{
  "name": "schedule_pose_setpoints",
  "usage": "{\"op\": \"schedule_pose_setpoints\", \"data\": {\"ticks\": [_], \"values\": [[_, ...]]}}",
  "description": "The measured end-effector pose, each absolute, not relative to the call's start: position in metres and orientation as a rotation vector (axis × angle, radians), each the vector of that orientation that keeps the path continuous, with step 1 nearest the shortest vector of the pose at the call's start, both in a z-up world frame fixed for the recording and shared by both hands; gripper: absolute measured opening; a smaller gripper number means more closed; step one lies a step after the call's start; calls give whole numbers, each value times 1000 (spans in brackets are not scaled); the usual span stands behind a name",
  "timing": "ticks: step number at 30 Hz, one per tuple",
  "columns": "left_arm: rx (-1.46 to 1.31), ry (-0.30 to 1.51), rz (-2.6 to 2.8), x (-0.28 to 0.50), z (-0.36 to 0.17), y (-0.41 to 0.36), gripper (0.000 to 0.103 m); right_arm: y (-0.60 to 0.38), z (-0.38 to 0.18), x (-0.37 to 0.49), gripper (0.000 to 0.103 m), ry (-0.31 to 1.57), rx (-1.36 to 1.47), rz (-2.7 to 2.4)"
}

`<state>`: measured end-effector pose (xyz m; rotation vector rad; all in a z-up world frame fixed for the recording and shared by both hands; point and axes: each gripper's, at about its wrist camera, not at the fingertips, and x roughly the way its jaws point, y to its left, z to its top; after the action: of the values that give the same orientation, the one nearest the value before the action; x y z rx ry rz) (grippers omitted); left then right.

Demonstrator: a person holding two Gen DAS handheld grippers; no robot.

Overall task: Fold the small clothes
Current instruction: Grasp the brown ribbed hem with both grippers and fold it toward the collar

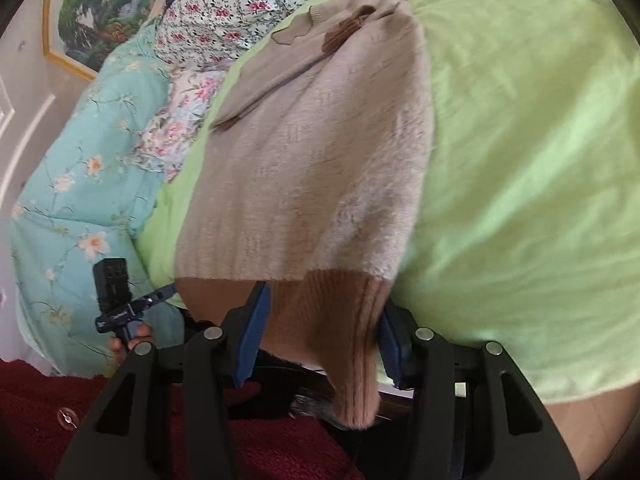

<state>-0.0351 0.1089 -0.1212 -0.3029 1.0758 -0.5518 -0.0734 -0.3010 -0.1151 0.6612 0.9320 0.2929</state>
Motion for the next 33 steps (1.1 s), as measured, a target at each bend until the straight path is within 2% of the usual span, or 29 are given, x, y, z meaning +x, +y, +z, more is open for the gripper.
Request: {"op": "schedule_pose_setpoints", "data": {"ticks": [2,4,5,6,8,10,19,33], "values": [[-316,1074,-571,-34,-121,109,64,-299,-114,-75,51,930,639,301],[-313,1081,-574,-32,-121,108,46,-299,-113,-76,49,928,627,305],[-309,1081,-568,-32,-122,108,43,-299,-114,-77,47,927,623,296],[-311,1080,-565,-32,-123,110,38,-300,-114,-78,40,928,622,283],[-320,1080,-557,-29,-124,110,29,-303,-115,-81,10,929,634,259],[-323,1079,-549,-29,-123,111,6,-307,-114,-86,9,920,639,249],[-300,1004,-542,-42,-106,121,6,-327,-104,-108,8,831,727,285],[-365,695,-522,-23,11,136,6,-340,9,-84,8,508,698,384]]}}
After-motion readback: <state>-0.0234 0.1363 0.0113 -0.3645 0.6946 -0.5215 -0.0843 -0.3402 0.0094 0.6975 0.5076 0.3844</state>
